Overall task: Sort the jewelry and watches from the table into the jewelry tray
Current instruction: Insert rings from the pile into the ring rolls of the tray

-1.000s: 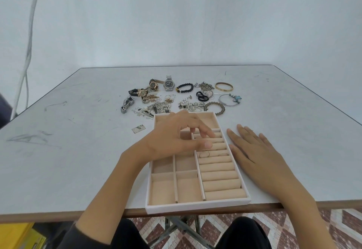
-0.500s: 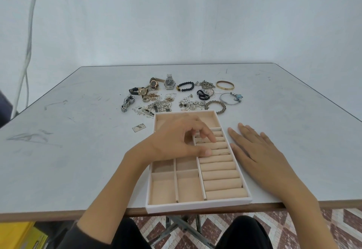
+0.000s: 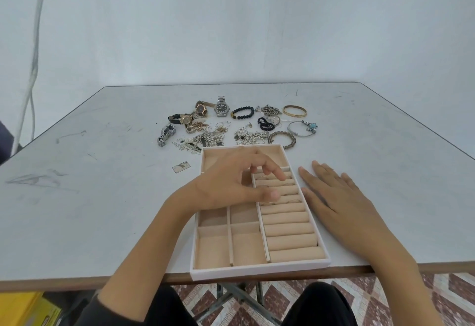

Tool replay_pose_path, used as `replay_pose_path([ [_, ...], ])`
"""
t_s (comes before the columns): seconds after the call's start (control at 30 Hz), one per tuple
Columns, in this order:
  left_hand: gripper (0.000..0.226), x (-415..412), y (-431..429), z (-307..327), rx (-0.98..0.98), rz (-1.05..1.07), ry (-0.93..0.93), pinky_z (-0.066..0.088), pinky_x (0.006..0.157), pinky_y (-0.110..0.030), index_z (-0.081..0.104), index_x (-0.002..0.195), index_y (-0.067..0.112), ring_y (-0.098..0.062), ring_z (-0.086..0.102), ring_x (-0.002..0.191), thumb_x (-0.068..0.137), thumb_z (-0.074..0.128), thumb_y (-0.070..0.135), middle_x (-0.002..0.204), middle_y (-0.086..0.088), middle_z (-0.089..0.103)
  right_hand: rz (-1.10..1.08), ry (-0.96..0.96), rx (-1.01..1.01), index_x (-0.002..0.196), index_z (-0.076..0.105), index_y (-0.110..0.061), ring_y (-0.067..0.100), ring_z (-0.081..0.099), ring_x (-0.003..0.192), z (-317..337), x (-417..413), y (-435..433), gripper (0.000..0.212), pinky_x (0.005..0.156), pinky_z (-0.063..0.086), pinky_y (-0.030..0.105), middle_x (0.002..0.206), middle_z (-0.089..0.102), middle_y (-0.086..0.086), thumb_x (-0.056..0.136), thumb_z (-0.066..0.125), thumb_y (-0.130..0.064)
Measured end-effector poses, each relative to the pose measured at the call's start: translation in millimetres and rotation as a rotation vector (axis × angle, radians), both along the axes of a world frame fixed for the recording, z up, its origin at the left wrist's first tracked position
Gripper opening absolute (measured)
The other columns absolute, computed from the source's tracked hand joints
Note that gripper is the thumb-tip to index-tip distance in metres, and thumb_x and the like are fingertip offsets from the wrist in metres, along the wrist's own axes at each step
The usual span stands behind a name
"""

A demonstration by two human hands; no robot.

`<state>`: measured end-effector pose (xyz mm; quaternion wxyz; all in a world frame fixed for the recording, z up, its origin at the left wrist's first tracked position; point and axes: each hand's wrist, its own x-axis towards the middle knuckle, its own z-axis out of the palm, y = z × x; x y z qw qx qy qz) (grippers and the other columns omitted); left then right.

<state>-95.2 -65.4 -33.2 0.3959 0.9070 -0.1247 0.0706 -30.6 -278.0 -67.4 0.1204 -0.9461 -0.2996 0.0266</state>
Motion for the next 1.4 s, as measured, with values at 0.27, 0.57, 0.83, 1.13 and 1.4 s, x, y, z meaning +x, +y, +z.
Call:
replay_pose_path([
  [0.27, 0.031, 1.3, -1.4, -1.4, 0.023, -0.007, 0.03, 0.043, 0.091, -0.041, 0.071, 0.101, 0.029, -0.016, 0.055, 0.096, 0.072, 0.082, 0.031, 0.097, 0.007, 0.061, -0.001, 0.007, 0.011, 0.151, 0.007, -0.038, 0.003, -0.007, 0.146, 0.7, -0.5, 0.0, 0.053, 0.117, -0.008, 0.026, 0.161, -0.003, -0.011, 0.099, 0.015, -0.048],
  [0.57, 0.028, 1.2, 0.6, -3.7, 0.041, -0.037, 0.029, 0.044, 0.092, -0.041, 0.07, 0.103, 0.032, -0.014, 0.054, 0.1, 0.076, 0.079, 0.034, 0.102, 0.006, 0.06, 0.002, 0.007, 0.013, 0.151, 0.006, -0.039, 0.003, -0.008, 0.146, 0.7, -0.2, -0.1, 0.053, 0.117, -0.009, 0.026, 0.16, -0.004, -0.011, 0.1, 0.015, -0.048],
  [0.83, 0.024, 2.3, 7.7, -2.7, -0.035, -0.024, 0.011, 0.044, 0.092, -0.034, 0.071, 0.101, 0.029, -0.013, 0.053, 0.095, 0.078, 0.076, 0.032, 0.098, 0.007, 0.061, 0.003, 0.007, 0.002, 0.151, 0.007, -0.039, 0.003, -0.007, 0.146, -0.3, 0.5, -0.4, 0.053, 0.118, -0.007, 0.027, 0.16, -0.003, -0.011, 0.099, 0.015, -0.048],
  [1.13, 0.01, 9.8, 43.0, 3.0, -0.13, 0.157, -0.028, 0.036, 0.072, -0.004, 0.073, 0.094, 0.027, -0.002, 0.051, 0.082, 0.085, 0.071, 0.028, 0.096, 0.004, 0.064, 0.003, 0.011, -0.101, 0.147, 0.025, -0.043, 0.005, 0.016, 0.145, 24.1, 5.3, 1.5, 0.05, 0.114, 0.019, 0.027, 0.157, 0.018, -0.016, 0.098, 0.03, -0.053],
  [1.4, 0.015, 62.5, 103.3, -1.8, -0.028, 0.689, -0.136, 0.047, 0.073, -0.026, 0.069, 0.089, 0.026, -0.01, 0.051, 0.071, 0.087, 0.063, 0.013, 0.085, 0.012, 0.061, 0.037, -0.006, -0.033, 0.102, 0.067, -0.036, 0.02, 0.057, 0.105, 91.1, 71.4, 57.5, 0.021, 0.08, 0.04, 0.031, 0.108, 0.065, -0.007, 0.086, 0.059, -0.046],
])
